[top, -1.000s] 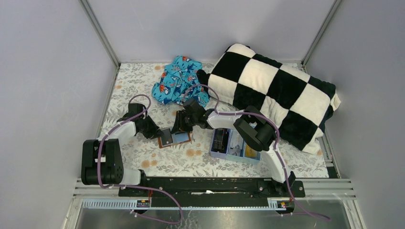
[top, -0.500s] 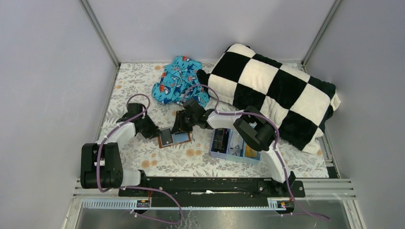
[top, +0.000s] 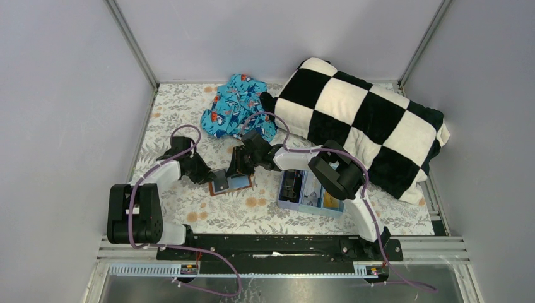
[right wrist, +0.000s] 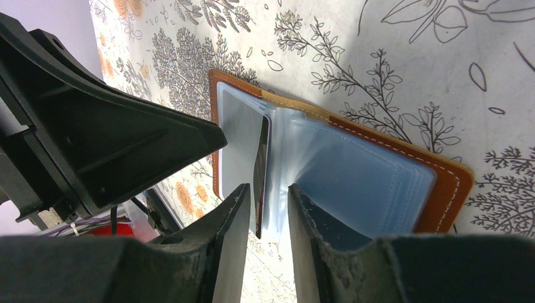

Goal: Take the credit cards out of the card holder
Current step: Remove the credit card from the card holder.

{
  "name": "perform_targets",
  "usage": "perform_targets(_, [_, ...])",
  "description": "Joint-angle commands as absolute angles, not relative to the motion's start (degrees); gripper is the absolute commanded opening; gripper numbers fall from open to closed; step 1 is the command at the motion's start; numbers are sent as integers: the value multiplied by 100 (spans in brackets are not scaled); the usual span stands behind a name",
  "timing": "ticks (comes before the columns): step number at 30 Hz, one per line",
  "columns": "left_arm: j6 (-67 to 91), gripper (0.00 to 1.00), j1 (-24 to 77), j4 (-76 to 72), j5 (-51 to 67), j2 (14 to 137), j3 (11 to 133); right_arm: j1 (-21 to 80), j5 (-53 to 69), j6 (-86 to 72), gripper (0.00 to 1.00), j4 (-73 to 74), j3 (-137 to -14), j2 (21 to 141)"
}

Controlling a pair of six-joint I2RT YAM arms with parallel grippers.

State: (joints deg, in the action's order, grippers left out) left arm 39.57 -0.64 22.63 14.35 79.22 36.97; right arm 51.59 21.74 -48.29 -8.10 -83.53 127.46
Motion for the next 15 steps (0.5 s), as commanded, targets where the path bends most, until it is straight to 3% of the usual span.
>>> perform_targets(1, [4014,26,-26,2155,1367,7862,3691,5203,2147,-4804,36,-773,-8473,12846])
perform_targets(15, [4025,26,-23,1914,1899,8124,3631,5206,2409,-4978,32,-1029,-8425,12930])
